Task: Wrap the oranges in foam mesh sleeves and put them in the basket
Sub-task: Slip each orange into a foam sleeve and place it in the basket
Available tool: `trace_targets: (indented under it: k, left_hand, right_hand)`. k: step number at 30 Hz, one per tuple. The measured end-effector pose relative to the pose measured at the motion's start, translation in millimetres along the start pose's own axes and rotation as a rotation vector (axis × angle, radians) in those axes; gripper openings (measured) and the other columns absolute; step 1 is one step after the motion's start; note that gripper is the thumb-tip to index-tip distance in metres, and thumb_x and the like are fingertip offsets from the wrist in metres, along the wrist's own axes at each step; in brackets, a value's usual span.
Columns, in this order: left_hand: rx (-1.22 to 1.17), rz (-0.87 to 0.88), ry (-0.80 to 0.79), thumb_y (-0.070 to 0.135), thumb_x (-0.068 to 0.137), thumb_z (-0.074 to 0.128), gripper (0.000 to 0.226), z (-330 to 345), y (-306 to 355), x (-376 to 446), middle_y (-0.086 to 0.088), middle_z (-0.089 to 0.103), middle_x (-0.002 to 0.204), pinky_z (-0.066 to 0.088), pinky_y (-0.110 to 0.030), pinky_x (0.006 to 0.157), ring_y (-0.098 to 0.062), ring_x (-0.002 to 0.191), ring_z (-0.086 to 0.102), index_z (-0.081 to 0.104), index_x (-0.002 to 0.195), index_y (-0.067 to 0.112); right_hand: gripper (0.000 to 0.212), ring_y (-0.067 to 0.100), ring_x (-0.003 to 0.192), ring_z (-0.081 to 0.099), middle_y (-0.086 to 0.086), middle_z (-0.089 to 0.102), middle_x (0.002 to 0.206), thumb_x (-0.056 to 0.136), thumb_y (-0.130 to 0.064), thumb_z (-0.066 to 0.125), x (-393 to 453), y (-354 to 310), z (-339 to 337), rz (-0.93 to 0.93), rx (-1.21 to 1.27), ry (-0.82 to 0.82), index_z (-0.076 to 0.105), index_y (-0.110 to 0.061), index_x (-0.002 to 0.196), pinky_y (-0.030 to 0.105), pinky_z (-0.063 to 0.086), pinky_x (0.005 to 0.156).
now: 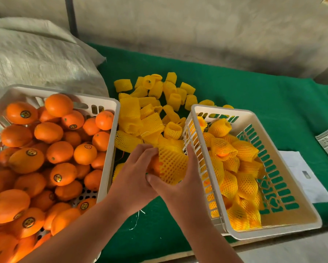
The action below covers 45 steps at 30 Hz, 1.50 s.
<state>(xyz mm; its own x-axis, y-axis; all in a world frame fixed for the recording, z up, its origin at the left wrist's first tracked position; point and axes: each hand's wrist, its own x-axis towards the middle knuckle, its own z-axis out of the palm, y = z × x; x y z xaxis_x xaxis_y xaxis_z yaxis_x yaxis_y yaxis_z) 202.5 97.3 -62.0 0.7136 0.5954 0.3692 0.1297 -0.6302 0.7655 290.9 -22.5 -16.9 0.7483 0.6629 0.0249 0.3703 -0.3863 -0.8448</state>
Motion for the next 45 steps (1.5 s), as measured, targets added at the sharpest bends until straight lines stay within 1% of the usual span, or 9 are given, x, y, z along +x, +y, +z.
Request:
trace_targets:
  k: [6,10,16,22,27,30,37,40,45]
  left_hand:
    - [0.040,0.005,-0.046,0.032,0.073,0.092,0.080,3.8,-3.2,-1.7,0.009,0.045,0.142,0.058,-0.027,0.089,-0.012,0.120,0.054,0.052,0.140,0.019]
    - [-0.028,-0.058,-0.021,0.051,0.073,0.081,0.078,3.5,-3.0,0.2,0.018,0.045,0.143,0.059,-0.023,0.090,-0.005,0.121,0.056,0.056,0.141,0.020]
    - [-0.086,-0.056,-0.058,0.089,0.070,0.061,0.092,2.2,0.6,0.2,0.029,0.042,0.140,0.054,-0.011,0.089,0.004,0.116,0.056,0.055,0.141,0.031]
    - [-0.151,0.062,-0.085,0.035,0.085,0.060,0.041,3.2,1.2,-5.1,0.025,0.045,0.143,0.056,-0.017,0.088,-0.003,0.126,0.055,0.052,0.125,0.039]
    - [-0.564,-0.406,-0.271,0.070,0.089,0.051,0.049,-6.6,2.1,5.9,0.012,0.059,0.135,0.058,-0.036,0.087,-0.004,0.107,0.071,0.053,0.131,0.046]
    - [-0.764,-0.593,-0.500,0.065,0.076,0.075,0.068,-5.0,1.3,7.7,0.003,0.066,0.133,0.056,-0.052,0.098,-0.017,0.116,0.069,0.057,0.137,0.040]
    - [-0.546,-0.492,-0.282,0.057,0.069,0.087,0.070,-3.6,-4.0,9.2,0.022,0.066,0.116,0.063,-0.027,0.076,-0.005,0.102,0.071,0.055,0.130,0.052]
    - [-0.492,-0.348,-0.297,0.058,0.071,0.087,0.074,-1.7,-1.5,7.1,0.022,0.063,0.125,0.063,-0.027,0.072,-0.005,0.106,0.070,0.052,0.136,0.050]
    - [-0.524,-0.252,-0.474,0.062,0.066,0.091,0.092,0.8,2.9,2.1,0.025,0.058,0.137,0.064,-0.032,0.076,-0.004,0.118,0.066,0.044,0.145,0.055]
  right_hand:
    - [0.113,0.012,0.134,0.052,-0.015,0.043,0.152,0.065,-0.076,0.076,2.5,1.4,13.0,0.044,-0.013,0.144,0.015,-0.047,0.156,0.038,0.059,0.098]
    - [0.102,0.009,0.117,0.059,-0.016,0.048,0.136,0.070,-0.070,0.079,5.6,8.1,9.0,0.060,-0.032,0.196,0.023,-0.046,0.151,0.022,0.062,0.077]
    - [0.102,0.025,0.129,0.056,-0.002,0.049,0.147,0.073,-0.054,0.088,17.0,25.6,-6.9,0.113,-0.064,0.237,0.026,-0.037,0.152,0.046,0.061,0.092]
    - [0.104,0.004,0.123,0.046,-0.020,0.041,0.138,0.071,-0.061,0.085,15.0,29.1,-16.9,0.004,-0.100,0.188,0.024,-0.044,0.153,0.012,0.049,0.077]
    - [0.121,-0.005,0.123,0.034,-0.017,0.033,0.147,0.066,-0.048,0.093,15.3,31.3,-25.1,-0.134,-0.322,0.033,0.015,-0.042,0.159,0.004,0.034,0.081]
    - [0.125,-0.012,0.121,0.025,-0.015,0.029,0.148,0.068,-0.035,0.092,12.4,31.9,-20.3,-0.206,-0.407,-0.078,0.009,-0.044,0.161,-0.002,0.035,0.073]
    - [0.139,-0.003,0.149,0.026,-0.034,0.005,0.163,0.058,-0.071,0.090,5.6,37.3,-27.6,-0.043,-0.041,-0.288,-0.009,-0.062,0.155,0.029,0.047,0.107]
    - [0.121,-0.015,0.124,0.054,-0.029,0.039,0.150,0.061,-0.082,0.082,2.6,39.5,-37.8,0.165,0.220,-0.298,0.009,-0.063,0.155,0.020,0.057,0.088]
    - [0.087,0.009,0.109,0.071,-0.011,0.069,0.122,0.071,-0.061,0.084,-3.1,42.4,-39.6,0.246,0.361,-0.169,0.042,-0.046,0.146,0.031,0.062,0.085]
